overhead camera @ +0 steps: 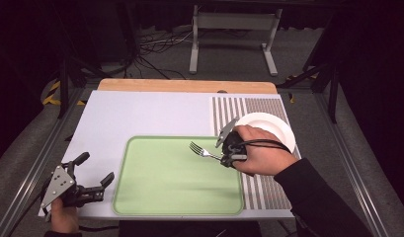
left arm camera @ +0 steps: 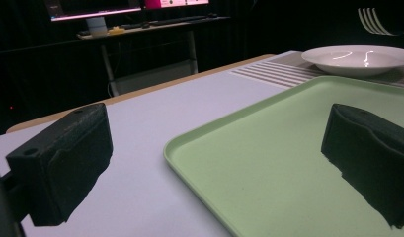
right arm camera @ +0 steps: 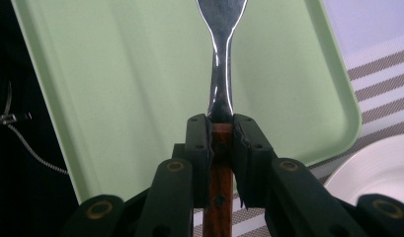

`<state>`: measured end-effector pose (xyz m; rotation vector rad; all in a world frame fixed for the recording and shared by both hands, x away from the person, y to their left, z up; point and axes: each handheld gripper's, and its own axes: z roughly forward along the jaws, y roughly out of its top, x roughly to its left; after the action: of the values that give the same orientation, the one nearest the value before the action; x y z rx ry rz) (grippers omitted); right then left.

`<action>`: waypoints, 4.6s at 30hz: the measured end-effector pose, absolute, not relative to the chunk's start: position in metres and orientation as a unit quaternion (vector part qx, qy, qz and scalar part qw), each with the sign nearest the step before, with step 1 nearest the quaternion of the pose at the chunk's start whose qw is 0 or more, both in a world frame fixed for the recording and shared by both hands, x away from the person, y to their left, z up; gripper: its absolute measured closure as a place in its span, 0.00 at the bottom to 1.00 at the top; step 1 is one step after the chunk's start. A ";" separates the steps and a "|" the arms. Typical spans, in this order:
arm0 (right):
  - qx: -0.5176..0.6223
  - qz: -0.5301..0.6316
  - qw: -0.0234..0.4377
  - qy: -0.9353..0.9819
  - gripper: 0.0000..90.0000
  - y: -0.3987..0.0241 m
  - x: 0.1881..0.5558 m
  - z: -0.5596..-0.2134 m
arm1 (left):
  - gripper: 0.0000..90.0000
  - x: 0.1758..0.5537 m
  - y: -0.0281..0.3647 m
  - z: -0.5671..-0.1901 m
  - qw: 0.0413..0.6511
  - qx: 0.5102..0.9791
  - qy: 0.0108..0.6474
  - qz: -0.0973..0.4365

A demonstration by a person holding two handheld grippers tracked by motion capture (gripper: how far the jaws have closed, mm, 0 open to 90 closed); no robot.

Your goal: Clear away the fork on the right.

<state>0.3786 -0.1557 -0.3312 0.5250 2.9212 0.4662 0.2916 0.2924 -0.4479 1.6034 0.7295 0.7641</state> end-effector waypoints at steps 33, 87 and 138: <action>0.452 0.168 0.044 0.875 0.87 -0.140 0.377 -0.349 | 0.00 0.292 0.292 -0.448 0.573 0.685 0.311 0.325; 0.481 0.100 -0.003 0.871 0.86 -0.132 0.379 -0.406 | 0.00 0.292 0.292 -0.448 0.573 0.684 0.314 0.325; 0.362 0.246 0.047 0.898 0.73 -0.135 0.390 -0.401 | 0.00 0.292 0.292 -0.448 0.573 0.684 0.313 0.326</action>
<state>0.3897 -0.1349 -0.4011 1.1046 2.7394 0.7509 0.2919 0.2924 -0.4479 1.6032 0.7338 0.7648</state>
